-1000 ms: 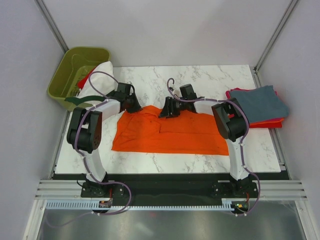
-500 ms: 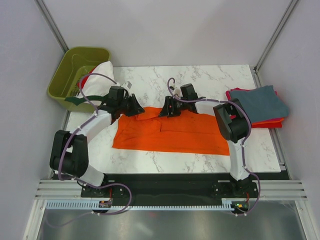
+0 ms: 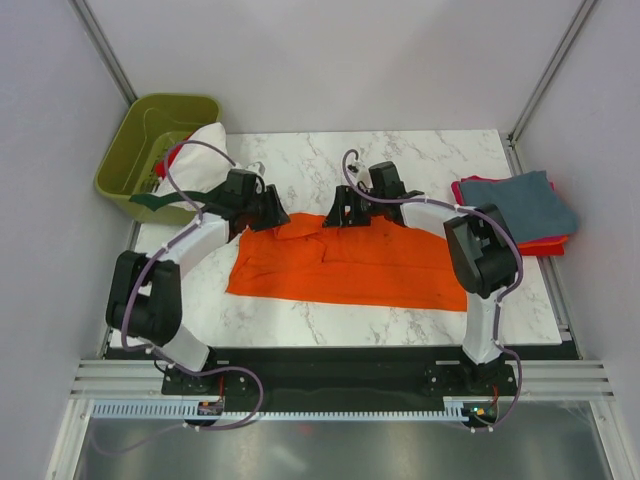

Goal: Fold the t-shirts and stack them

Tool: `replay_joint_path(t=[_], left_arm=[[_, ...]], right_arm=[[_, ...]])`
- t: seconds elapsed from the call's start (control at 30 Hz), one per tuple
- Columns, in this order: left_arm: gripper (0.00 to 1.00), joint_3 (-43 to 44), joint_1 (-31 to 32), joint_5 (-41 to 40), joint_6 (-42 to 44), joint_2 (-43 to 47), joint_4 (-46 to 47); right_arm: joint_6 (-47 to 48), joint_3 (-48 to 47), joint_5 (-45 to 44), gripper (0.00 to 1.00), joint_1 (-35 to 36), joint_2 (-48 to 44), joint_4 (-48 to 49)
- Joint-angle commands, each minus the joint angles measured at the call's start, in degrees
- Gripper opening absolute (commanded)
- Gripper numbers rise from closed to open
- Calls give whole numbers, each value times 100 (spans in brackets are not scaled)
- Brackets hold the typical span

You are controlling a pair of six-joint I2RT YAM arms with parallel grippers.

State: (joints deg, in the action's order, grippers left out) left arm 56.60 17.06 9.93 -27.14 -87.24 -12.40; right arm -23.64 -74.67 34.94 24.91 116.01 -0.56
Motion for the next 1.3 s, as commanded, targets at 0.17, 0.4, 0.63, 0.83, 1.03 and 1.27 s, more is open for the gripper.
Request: replay_joint_path(t=[0.17,0.4,0.63,0.83,1.03,1.27], left_arm=[[52,1705,61,-835,358,-1742,-69],[51,2127,52,-844,437,-2393,-315],[47,2646,140,-537,525,-2799,-781],[15,2506,184,-352,622,-2676,-790],[2,1883,184,-597,586,-2000,-439],[2,1108,184,-976,648,-779,35]], right_arm=[[79,31,-488,75,-12,-595,-156],[-97,594,-1050,67,-117,-1097,12],[-396,989,-1015,66,-346,-1387,372],[-466,1244,-805,65,-723,-1633,372],[-440,1324,-769,65,-909,-1704,328],[-501,1262,-874,64,-917,-1563,302]])
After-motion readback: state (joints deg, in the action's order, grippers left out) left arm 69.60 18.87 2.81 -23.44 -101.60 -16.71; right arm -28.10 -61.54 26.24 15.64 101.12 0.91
